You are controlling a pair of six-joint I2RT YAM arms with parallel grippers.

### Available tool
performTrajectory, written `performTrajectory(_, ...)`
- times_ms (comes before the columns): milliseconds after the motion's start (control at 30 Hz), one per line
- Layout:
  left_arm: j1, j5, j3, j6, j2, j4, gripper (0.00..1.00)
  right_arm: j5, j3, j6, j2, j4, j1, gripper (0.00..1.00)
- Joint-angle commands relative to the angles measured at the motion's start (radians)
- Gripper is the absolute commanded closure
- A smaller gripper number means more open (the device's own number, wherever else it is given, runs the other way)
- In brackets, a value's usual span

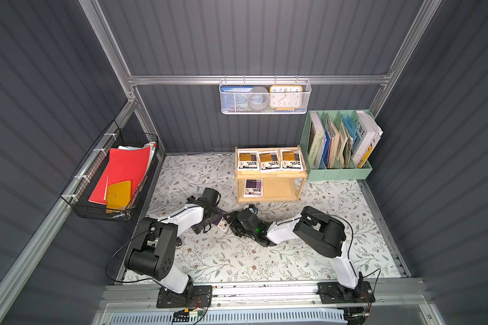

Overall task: Place the bagged coffee beans on the shelf by color
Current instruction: Pick up the bagged coffee beans at the center of the board.

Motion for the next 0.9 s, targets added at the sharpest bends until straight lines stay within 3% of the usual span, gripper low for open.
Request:
performTrajectory(0, 0.001, 0.029, -0.027, 0.016, 0.013, -0.003, 0.00, 0.015, -0.017, -0.007, 0.041, -0.052, 0.005, 0.63)
performTrajectory(233, 0.001, 0.043, -0.030, 0.021, -0.031, -0.001, 0.00, 0.004, -0.038, -0.031, 0.029, 0.001, 0.006, 1.00)
performTrajectory(500, 0.001, 0.054, 0.024, 0.040, -0.159, -0.044, 0.00, 0.034, -0.164, -0.038, -0.079, 0.082, 0.017, 1.00)
performTrajectory(867, 0.001, 0.072, 0.064, 0.097, -0.387, -0.072, 0.00, 0.114, -0.460, -0.011, -0.360, 0.171, 0.074, 1.00)
